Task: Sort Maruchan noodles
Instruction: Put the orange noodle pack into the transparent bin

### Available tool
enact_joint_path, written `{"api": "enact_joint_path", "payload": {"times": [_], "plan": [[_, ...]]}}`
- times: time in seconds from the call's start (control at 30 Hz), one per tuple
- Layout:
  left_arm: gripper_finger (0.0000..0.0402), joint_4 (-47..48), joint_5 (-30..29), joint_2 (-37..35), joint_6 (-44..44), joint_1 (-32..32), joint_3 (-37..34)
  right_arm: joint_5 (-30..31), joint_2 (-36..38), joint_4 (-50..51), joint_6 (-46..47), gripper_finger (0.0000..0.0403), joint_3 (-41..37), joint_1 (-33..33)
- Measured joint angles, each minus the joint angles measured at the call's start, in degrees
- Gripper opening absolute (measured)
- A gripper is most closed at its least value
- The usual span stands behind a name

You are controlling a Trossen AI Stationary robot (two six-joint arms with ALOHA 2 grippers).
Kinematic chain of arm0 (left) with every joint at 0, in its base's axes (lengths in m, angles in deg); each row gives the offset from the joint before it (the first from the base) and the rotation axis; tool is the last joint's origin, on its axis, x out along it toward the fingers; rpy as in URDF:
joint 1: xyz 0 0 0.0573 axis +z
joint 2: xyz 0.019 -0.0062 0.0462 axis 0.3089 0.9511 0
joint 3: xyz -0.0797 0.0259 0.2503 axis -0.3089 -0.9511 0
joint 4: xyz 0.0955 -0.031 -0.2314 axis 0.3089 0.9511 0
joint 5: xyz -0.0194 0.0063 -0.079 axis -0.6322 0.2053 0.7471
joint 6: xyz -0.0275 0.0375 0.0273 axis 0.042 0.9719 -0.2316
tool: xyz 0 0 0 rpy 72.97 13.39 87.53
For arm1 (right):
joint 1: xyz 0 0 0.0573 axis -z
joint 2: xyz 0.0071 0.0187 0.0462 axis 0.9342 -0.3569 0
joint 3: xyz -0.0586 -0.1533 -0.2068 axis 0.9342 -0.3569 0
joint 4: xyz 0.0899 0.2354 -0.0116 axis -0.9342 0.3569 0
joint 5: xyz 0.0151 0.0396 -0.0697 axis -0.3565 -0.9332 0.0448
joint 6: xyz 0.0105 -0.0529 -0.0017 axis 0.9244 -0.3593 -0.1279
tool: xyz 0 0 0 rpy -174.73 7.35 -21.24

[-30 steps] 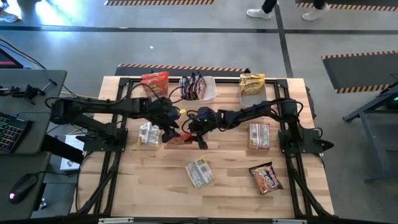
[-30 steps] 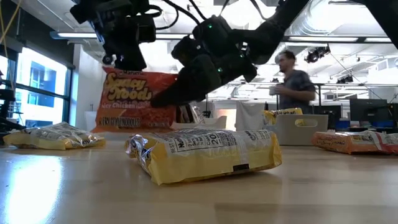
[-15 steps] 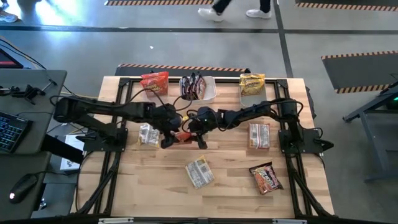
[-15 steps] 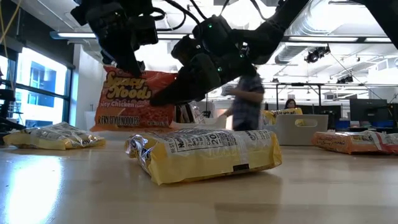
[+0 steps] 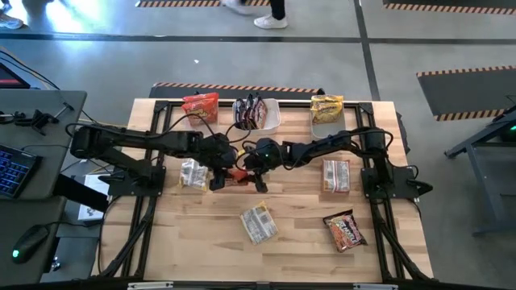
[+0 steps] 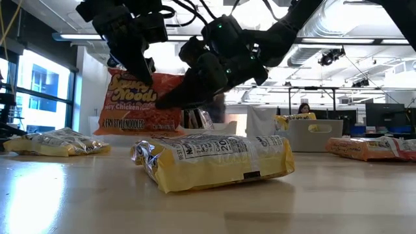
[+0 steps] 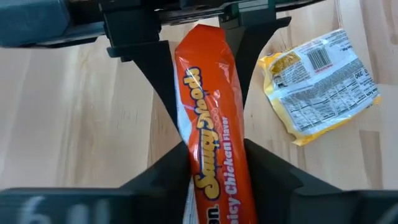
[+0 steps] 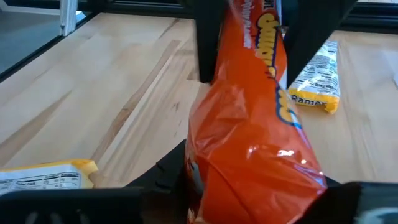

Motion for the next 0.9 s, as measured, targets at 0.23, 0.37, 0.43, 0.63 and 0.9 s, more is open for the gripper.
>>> {"api": "enact_joint_path", "payload": {"times": [0.23,0.37,0.43,0.63,0.9], "plan": [[0.0041,1.3,-0.1,0.0,1.8,0.0,0.1,0.1,0.0,0.1,0.1,0.0144,0.0,0.0],[0.0025,1.8,0.0,-0.2,1.8,0.0,0.1,0.2,0.0,0.1,1.3,0.0166,0.0,0.1],[0.0020,3.2,0.1,-0.5,2.2,0.1,0.1,0.3,0.0,0.1,1.5,0.0179,0.0,0.3],[0.0017,11.2,-3.5,-1.2,5.9,0.4,2.1,1.5,1.4,2.9,0.0,0.0204,0.0,1.2],[0.0015,25.0,-17.2,-1.3,15.9,3.6,11.6,9.7,9.9,16.3,-5.1,0.0178,0.0,2.6]]}}
